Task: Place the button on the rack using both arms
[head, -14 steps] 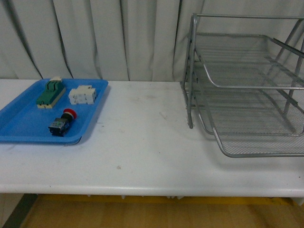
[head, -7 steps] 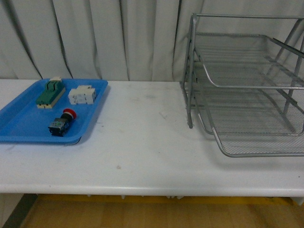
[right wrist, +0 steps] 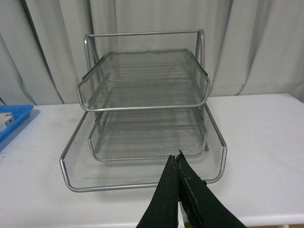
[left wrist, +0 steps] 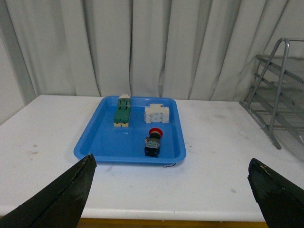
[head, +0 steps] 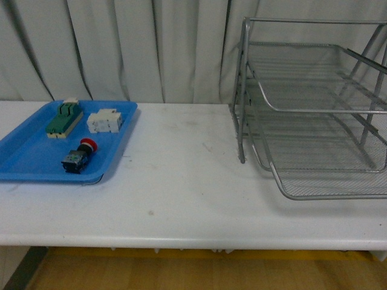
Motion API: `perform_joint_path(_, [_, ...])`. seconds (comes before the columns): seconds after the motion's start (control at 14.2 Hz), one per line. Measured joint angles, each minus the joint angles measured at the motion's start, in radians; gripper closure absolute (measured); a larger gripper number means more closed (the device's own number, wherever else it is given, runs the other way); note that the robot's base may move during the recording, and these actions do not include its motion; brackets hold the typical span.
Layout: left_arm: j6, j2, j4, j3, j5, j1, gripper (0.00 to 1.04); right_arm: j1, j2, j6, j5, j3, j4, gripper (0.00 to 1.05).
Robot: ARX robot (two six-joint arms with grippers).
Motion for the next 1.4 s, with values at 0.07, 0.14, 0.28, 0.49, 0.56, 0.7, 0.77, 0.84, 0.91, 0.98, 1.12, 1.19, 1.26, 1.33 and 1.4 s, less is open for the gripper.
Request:
perform_joint_path(0.07, [0.0,0.0,0.0,0.0,0.0,0.0,0.07,0.119,-0.131,-0.008,0.097,-0.001,-0.121,1.03])
perform_joint_path(0.14, [0.0,0.0,0.0,0.0,0.0,0.0,0.07,0.118,-0.164,-0.007,0.109,-0.001,-0.154,1.03])
perform_joint_path(0.28, [0.0,0.0,0.0,0.0,0.0,0.0,0.07,0.113,-0.236,-0.007,0.11,-0.001,-0.222,1.03])
perform_joint_path(0.49, [0.0,0.0,0.0,0.0,0.0,0.0,0.07,0.113,-0.32,-0.008,0.11,-0.001,-0.303,1.03])
perform_joint_path(0.56, [0.0,0.0,0.0,0.0,0.0,0.0,0.07,0.113,-0.344,-0.007,0.11,-0.001,-0.326,1.03])
perform_joint_path(0.7, [0.0,0.0,0.0,0.0,0.0,0.0,0.07,0.113,-0.386,-0.008,0.11,-0.001,-0.369,1.03])
perform_joint_path(0.77, [0.0,0.0,0.0,0.0,0.0,0.0,0.07,0.113,-0.406,-0.007,0.11,-0.001,-0.389,1.03])
perform_joint_path(0.84, [0.0,0.0,0.0,0.0,0.0,0.0,0.07,0.113,-0.423,-0.007,0.11,-0.001,-0.406,1.03])
perform_joint_path(0.91, [0.0,0.0,0.0,0.0,0.0,0.0,0.07,0.113,-0.439,-0.007,0.11,-0.001,-0.423,1.03])
perform_joint_path(0.98, [0.0,0.0,0.0,0.0,0.0,0.0,0.07,0.113,-0.455,-0.007,0.11,-0.001,-0.439,1.03])
perform_joint_path(1.12, [0.0,0.0,0.0,0.0,0.0,0.0,0.07,0.113,-0.62,-0.008,0.111,0.0,-0.605,1.03])
perform_joint_path(1.19, [0.0,0.0,0.001,0.0,0.0,0.0,0.07,0.113,-0.619,-0.007,0.113,0.002,-0.605,1.03])
perform_joint_path(1.26, [0.0,0.0,0.0,0.0,0.0,0.0,0.07,0.113,-0.618,-0.008,0.113,0.0,-0.615,1.03])
perform_joint_path(1.33, [0.0,0.0,0.0,0.0,0.0,0.0,0.07,0.113,-0.62,-0.008,0.113,0.0,-0.61,1.03])
perform_joint_path(1.4, [0.0,0.0,0.0,0.0,0.0,0.0,0.07,0.113,-0.62,-0.008,0.113,0.0,-0.612,1.03])
